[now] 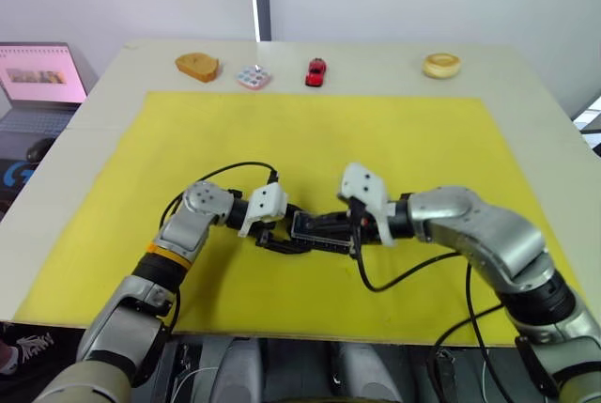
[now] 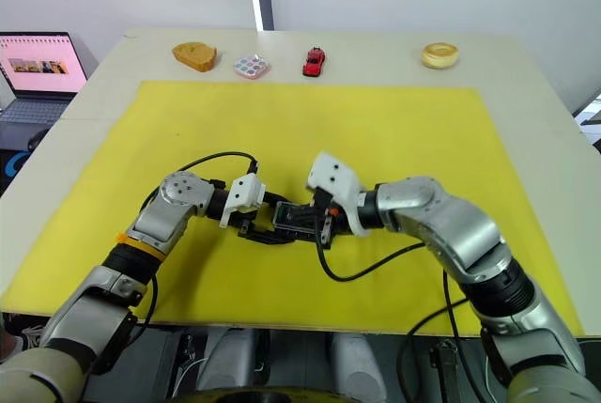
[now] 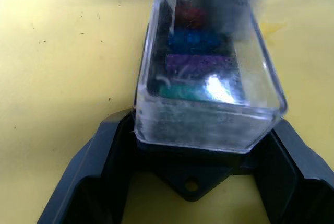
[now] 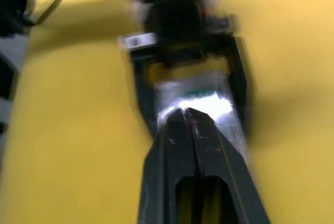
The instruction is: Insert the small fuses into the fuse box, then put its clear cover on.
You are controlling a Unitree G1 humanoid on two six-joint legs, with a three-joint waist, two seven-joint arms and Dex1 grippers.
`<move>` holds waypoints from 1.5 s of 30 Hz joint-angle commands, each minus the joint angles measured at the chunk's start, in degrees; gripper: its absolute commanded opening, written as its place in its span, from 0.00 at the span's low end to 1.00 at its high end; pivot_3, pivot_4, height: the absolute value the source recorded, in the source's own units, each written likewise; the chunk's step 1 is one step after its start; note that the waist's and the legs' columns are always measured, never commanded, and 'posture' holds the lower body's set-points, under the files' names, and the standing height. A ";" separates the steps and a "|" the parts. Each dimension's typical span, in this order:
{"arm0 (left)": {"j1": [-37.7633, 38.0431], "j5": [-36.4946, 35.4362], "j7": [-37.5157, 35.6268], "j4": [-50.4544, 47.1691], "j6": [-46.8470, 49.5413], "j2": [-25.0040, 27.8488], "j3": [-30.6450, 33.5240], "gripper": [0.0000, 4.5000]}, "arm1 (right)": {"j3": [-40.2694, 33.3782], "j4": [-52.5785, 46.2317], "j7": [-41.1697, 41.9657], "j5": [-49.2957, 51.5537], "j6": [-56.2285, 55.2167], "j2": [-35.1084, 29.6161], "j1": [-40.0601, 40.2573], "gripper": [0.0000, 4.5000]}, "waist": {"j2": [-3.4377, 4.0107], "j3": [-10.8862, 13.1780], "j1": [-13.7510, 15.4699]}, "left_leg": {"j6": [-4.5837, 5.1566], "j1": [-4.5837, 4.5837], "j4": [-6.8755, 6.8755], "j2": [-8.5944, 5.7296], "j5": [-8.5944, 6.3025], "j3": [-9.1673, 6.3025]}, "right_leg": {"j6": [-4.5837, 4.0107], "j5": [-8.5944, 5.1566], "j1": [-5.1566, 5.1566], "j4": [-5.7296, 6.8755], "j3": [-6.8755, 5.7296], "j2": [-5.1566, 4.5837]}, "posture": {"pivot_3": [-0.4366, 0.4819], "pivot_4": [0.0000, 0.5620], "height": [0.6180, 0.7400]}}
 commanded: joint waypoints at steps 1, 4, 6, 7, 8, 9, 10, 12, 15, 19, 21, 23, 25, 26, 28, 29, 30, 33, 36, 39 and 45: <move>0.72 1.50 -0.14 0.33 0.46 -0.66 -1.58 0.57 | 7.16 6.67 0.23 -6.42 2.17 -2.80 3.18 0.00 | -0.11 -0.78 -0.07 | 0.04 0.08 0.00 0.01 -0.02 -0.01 | -0.10 -0.07 0.09 -0.02 -0.01 0.00 | 0.48 0.27 1.00; 0.79 1.71 0.04 0.34 0.54 -0.66 -1.35 0.57 | 3.00 4.14 0.57 -4.11 2.33 -2.13 2.00 0.00 | -0.24 -1.00 -0.11 | 0.05 0.17 0.00 0.02 -0.03 -0.02 | -0.21 -0.13 0.18 -0.03 0.00 0.00 | 0.48 0.27 1.00; 0.85 1.80 0.19 0.19 0.78 -0.67 -1.22 0.57 | -0.14 3.58 -0.15 -2.74 2.29 -0.98 1.29 0.00 | -0.24 -1.01 0.05 | 0.04 0.12 0.00 0.02 -0.03 -0.02 | -0.21 -0.13 0.18 -0.08 -0.01 -0.01 | 0.48 0.27 1.00; 0.90 1.88 0.28 0.08 0.98 -0.60 -1.15 0.57 | -2.47 3.13 -0.71 -1.60 2.49 -0.29 0.73 0.00 | -0.24 -1.01 0.09 | 0.05 0.09 0.00 0.02 -0.04 -0.02 | -0.21 -0.13 0.17 -0.10 -0.01 -0.01 | 0.48 0.27 1.00; 0.97 1.94 0.35 -0.01 1.12 -0.53 -1.06 0.57 | -4.66 2.63 -1.25 -0.61 2.68 0.29 0.24 0.00 | -0.24 -1.00 0.12 | 0.05 0.06 0.00 0.02 -0.04 -0.02 | -0.20 -0.12 0.15 -0.12 -0.01 -0.01 | 0.48 0.27 1.00; 1.02 1.99 0.39 -0.10 1.23 -0.49 -1.00 0.57 | -6.04 2.25 -1.53 -0.07 2.94 0.65 -0.03 0.00 | -0.24 -1.00 0.14 | 0.06 0.02 0.00 0.02 -0.04 -0.03 | -0.20 -0.12 0.12 -0.12 -0.01 -0.01 | 0.48 0.27 1.00; 1.09 2.04 0.48 -0.22 1.34 -0.37 -0.88 0.57 | -8.12 1.75 -2.15 0.74 2.97 1.35 -0.27 0.00 | -0.24 -1.00 0.18 | 0.06 0.00 0.00 0.02 -0.04 -0.02 | -0.20 -0.11 0.10 -0.12 -0.01 -0.01 | 0.48 0.27 1.00; 1.19 2.20 0.92 -0.60 2.09 -0.04 -0.58 0.57 | -12.06 0.65 -3.31 2.10 2.63 2.33 -0.45 0.00 | -0.25 -0.98 0.18 | 0.05 -0.01 0.00 0.02 -0.04 -0.03 | -0.20 -0.11 0.08 -0.12 -0.01 -0.01 | 0.48 0.27 1.00; 1.49 1.59 1.68 -2.58 4.13 0.99 0.62 0.57 | -18.79 -2.82 -3.05 3.97 2.08 -0.27 0.90 0.00 | -0.24 -0.94 0.17 | 0.06 -0.07 -0.04 0.02 -0.04 -0.03 | -0.19 -0.11 -0.02 -0.12 -0.01 0.00 | 0.48 0.27 1.00; 2.74 0.04 2.56 -7.97 9.06 3.33 2.10 0.69 | -24.97 -6.68 1.22 5.76 2.00 -8.47 5.88 0.00 | -0.32 -0.84 0.16 | 0.10 -0.10 -0.11 0.02 -0.06 -0.04 | -0.07 -0.09 -0.06 -0.13 -0.03 -0.01 | 0.48 0.27 1.00; 3.84 -1.06 3.11 -11.83 11.90 5.19 3.14 0.89 | -29.34 -8.45 3.88 6.96 2.21 -13.17 10.00 0.12 | -0.31 -0.81 -0.27 | 0.11 -0.10 -0.16 0.05 -0.07 -0.02 | -0.10 -0.10 -0.14 -0.13 0.00 0.02 | 0.48 0.27 1.00; 5.03 -2.16 3.58 -15.68 14.68 7.46 4.39 1.00 | -33.94 -9.82 6.45 8.10 2.22 -17.05 14.30 0.30 | -0.31 -0.76 -0.33 | 0.12 -0.04 -0.29 0.07 -0.07 -0.02 | -0.05 -0.07 -0.16 -0.09 0.02 0.07 | 0.48 0.27 1.00; 6.05 -3.03 4.09 -18.46 16.73 9.18 5.43 1.00 | -36.80 -10.22 7.81 8.57 1.72 -19.40 17.34 0.54 | -0.32 -0.76 -0.60 | 0.12 0.05 -0.54 0.08 -0.07 -0.01 | -0.05 -0.05 -0.21 -0.07 0.04 0.09 | 0.48 0.27 1.00; 6.79 -3.63 4.30 -20.03 17.95 10.36 6.16 1.00 | -38.35 -10.36 8.62 8.36 1.45 -20.60 19.14 0.67 | -0.31 -0.74 -0.60 | 0.12 0.08 -0.59 0.08 -0.06 -0.02 | -0.07 -0.05 -0.21 -0.06 0.04 0.10 | 0.48 0.27 1.00; 8.81 -4.96 4.74 -23.81 20.40 13.88 9.04 1.00 | -43.04 -10.58 11.34 7.91 0.79 -23.18 23.53 0.89 | -0.31 -0.72 -0.63 | 0.12 0.08 -0.63 0.08 -0.06 -0.03 | -0.09 -0.07 -0.23 -0.05 0.03 0.11 | 0.48 0.27 1.00; 9.62 -5.72 5.06 -25.34 21.55 15.54 10.79 1.00 | -45.23 -10.68 12.62 7.74 0.38 -24.19 25.33 0.99 | -0.34 -0.69 -0.67 | 0.12 0.06 -0.64 0.08 -0.06 -0.03 | -0.10 -0.08 -0.24 -0.05 0.02 0.11 | 0.48 0.27 1.00; 10.30 -6.70 5.56 -26.66 22.77 16.85 12.50 1.00 | -47.21 -10.77 13.61 7.69 -0.02 -24.88 26.87 0.99 | -0.37 -0.67 -0.75 | 0.12 0.04 -0.67 0.08 -0.06 -0.01 | -0.09 -0.09 -0.27 -0.07 0.03 0.09 | 0.48 0.27 1.00; 11.33 -10.47 7.48 -30.43 27.78 20.66 18.57 1.00 | -52.80 -10.37 16.93 6.85 -1.11 -26.73 31.08 0.99 | -0.43 -0.58 -0.62 | 0.12 0.01 -0.67 0.08 -0.06 0.00 | -0.08 -0.09 -0.29 -0.09 0.01 0.07 | 0.48 0.27 1.00; 13.45 -13.63 7.56 -34.70 33.18 25.84 23.60 1.00 | -57.70 -9.43 19.91 4.87 -2.45 -27.85 35.37 0.99 | -0.56 -0.44 -0.29 | 0.11 0.03 -0.67 0.07 -0.06 0.00 | -0.10 -0.10 -0.27 -0.13 0.00 0.05 | 0.48 0.27 1.00; 15.57 -16.14 8.49 -37.41 36.34 28.47 26.92 1.00 | -60.73 -8.78 21.67 3.95 -3.47 -27.93 37.81 0.99 | -0.53 -0.39 -0.13 | 0.11 0.03 -0.69 0.08 -0.06 0.06 | -0.22 -0.19 -0.26 -0.17 0.02 0.03 | 0.48 0.27 1.00; 21.49 -19.14 8.28 -40.68 38.84 32.58 31.09 1.00 | -62.74 -8.51 23.00 2.64 -4.46 -28.11 39.73 0.99 | -0.61 -0.24 -0.06 | 0.10 0.03 -0.68 0.08 -0.06 0.06 | -0.24 -0.19 -0.27 -0.18 0.02 0.02 | 0.48 0.27 1.00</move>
